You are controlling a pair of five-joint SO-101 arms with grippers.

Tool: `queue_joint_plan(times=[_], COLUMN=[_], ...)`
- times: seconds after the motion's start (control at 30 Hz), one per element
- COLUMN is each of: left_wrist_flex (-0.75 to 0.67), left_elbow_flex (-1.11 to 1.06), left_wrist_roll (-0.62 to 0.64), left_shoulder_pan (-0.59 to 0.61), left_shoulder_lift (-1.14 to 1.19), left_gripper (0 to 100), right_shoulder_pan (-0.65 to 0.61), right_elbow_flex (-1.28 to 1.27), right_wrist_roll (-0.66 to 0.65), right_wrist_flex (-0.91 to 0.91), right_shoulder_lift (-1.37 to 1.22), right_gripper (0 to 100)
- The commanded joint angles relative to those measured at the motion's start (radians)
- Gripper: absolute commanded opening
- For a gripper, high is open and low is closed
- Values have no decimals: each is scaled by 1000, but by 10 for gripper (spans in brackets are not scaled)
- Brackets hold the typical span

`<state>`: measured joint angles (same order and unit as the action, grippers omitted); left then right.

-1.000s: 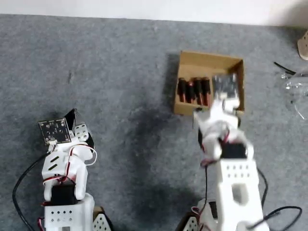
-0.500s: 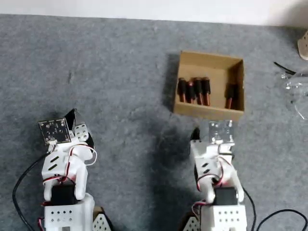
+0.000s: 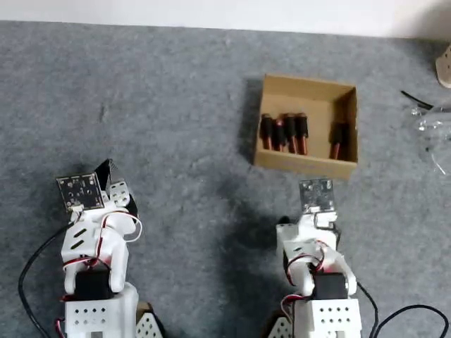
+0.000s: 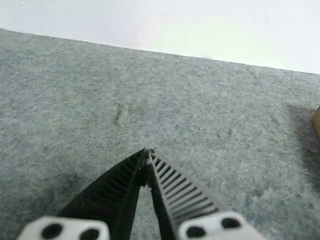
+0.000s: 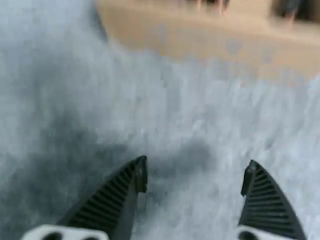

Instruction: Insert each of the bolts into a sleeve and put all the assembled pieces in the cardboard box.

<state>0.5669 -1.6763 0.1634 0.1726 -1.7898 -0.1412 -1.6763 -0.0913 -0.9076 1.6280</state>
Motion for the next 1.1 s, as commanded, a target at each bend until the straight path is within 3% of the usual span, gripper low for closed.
queue_joint_plan(times=[0.0, 1.07], left_wrist_flex=[-3, -3], left_elbow_flex=[-21, -21], left_wrist_roll=[-6, -6], left_shoulder_pan=[7, 7], left_shoulder_lift=[-1, 1], left_gripper=[11, 11], right_shoulder_pan=[-7, -7], right_elbow_flex=[-154, -154], right_wrist_roll=[0, 0], right_wrist_flex=[-44, -45], right_shoulder_lift=[19, 47], right_gripper=[274, 274])
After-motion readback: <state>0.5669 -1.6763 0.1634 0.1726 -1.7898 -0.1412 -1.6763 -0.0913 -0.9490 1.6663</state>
